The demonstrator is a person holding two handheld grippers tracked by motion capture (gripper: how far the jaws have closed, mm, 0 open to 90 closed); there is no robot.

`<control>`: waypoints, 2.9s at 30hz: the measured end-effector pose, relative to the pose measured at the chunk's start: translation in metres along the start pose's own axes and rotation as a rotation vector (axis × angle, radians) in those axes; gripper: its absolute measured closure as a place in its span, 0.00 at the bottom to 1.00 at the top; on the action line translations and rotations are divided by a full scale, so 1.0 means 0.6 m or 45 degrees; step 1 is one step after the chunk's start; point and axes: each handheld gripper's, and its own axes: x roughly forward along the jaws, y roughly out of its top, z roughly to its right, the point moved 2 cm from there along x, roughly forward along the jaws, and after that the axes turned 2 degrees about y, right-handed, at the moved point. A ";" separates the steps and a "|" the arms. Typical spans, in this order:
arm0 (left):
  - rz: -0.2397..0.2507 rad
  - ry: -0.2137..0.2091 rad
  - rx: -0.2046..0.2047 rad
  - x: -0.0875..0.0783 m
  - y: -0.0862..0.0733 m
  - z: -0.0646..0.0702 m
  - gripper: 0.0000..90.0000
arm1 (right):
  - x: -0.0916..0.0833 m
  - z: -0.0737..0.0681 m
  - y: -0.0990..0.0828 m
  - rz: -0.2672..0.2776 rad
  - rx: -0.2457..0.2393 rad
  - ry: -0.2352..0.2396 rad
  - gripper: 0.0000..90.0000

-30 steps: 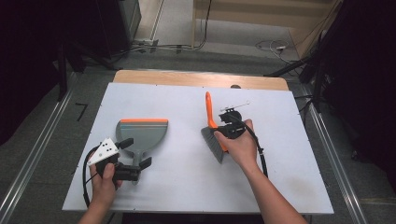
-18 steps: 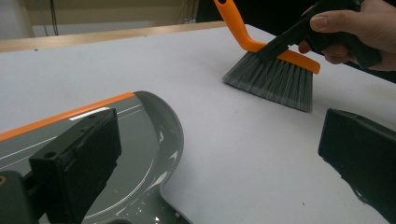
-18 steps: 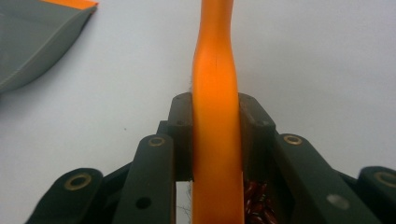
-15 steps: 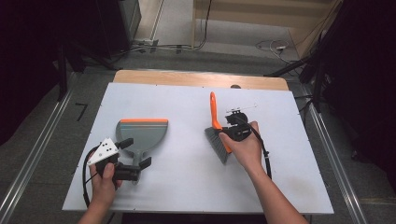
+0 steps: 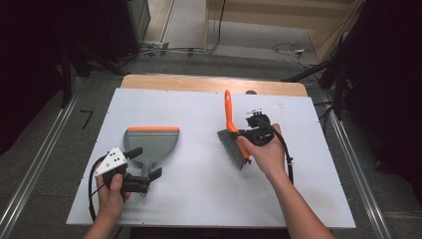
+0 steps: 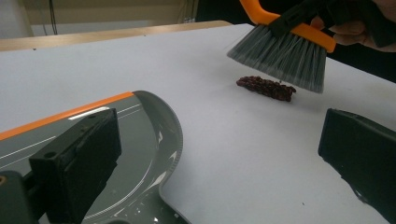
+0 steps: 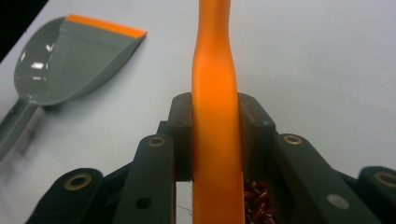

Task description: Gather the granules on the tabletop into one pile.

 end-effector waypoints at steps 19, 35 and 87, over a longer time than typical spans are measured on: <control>0.004 -0.001 0.000 -0.001 0.000 -0.001 0.00 | 0.022 0.017 -0.023 -0.052 0.010 0.037 0.77; 0.000 0.003 0.002 0.001 0.000 0.000 0.00 | -0.032 0.098 -0.020 -0.010 -0.052 -0.453 0.77; 0.081 0.055 0.010 -0.015 -0.002 -0.009 0.00 | -0.159 0.155 -0.186 0.335 0.007 -0.072 0.77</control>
